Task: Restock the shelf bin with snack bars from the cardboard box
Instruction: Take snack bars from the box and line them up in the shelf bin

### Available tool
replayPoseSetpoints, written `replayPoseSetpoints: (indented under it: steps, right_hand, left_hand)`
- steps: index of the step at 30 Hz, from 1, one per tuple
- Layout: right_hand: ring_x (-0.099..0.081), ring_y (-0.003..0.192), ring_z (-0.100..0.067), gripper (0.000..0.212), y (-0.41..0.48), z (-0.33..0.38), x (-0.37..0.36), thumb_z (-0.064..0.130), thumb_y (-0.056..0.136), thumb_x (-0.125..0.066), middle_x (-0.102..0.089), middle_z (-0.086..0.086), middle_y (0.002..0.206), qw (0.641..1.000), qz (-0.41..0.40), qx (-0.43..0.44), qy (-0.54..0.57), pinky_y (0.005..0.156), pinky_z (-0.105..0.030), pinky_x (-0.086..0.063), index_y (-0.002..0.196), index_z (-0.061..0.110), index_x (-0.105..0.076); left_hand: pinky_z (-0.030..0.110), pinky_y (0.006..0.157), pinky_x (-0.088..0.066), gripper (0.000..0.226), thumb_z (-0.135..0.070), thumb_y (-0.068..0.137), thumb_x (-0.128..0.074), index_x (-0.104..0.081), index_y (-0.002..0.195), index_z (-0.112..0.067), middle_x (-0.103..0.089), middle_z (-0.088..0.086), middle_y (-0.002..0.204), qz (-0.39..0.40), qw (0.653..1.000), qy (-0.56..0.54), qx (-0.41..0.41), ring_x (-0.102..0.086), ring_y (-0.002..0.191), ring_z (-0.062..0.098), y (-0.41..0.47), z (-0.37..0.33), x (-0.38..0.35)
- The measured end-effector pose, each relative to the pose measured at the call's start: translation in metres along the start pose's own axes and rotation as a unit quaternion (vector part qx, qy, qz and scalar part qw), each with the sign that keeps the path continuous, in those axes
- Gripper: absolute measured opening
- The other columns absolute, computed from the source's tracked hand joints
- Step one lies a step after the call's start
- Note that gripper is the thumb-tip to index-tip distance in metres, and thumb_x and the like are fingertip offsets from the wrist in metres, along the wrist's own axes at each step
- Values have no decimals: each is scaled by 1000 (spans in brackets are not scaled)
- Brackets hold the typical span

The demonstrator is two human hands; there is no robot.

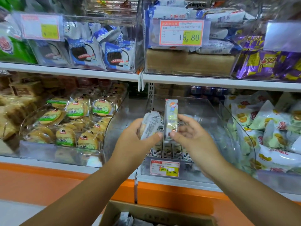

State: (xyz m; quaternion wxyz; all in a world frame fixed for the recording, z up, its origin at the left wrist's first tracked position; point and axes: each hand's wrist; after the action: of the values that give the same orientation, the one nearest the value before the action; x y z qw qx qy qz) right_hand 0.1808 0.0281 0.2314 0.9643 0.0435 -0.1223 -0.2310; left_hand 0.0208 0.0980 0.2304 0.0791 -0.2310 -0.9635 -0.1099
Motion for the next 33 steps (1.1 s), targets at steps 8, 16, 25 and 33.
replayPoseSetpoints:
  steps: [8,16,25,33]
  right_hand:
    - [-55,73,-9,53,67,-35,39,5,91,-61,-54,-7,121,982,-87,-121,-115,79,-40,-50,141,14,-43]
    - [-55,73,-12,20,101,-64,37,19,91,-64,-60,-2,104,966,-101,-98,-218,59,-25,-40,110,17,-59]
    - [-30,132,-30,40,98,-64,37,28,102,-35,-45,-10,141,896,-9,-86,-435,109,-36,-25,141,31,-44]
    - [-46,119,-22,41,69,-46,39,22,98,-43,-59,7,108,943,-61,22,-327,96,-36,-37,139,26,-44]
  left_hand:
    - [21,61,-47,12,-29,89,-68,-59,97,-32,-66,-24,76,-59,995,75,-31,-64,69,-1,9,14,18]
    - [20,59,-45,13,-26,90,-67,-57,95,-34,-65,-28,76,-56,994,90,-39,-62,67,-5,13,19,21]
    - [22,59,-47,27,-18,89,-68,-59,102,-39,-64,-5,80,-5,998,52,-43,-56,63,4,7,13,20]
    - [23,55,-55,42,-16,85,-74,-55,109,-45,-69,-6,105,34,999,-3,-2,-71,87,16,-2,-1,20]
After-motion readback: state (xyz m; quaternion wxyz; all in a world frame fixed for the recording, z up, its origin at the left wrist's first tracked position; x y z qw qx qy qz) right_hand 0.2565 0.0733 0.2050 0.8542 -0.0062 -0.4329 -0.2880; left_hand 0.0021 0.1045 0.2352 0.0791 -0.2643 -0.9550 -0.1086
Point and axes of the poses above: each hand's wrist, its own y-axis towards the middle knuckle, its own x-axis out of the back of the hand, z = x × y
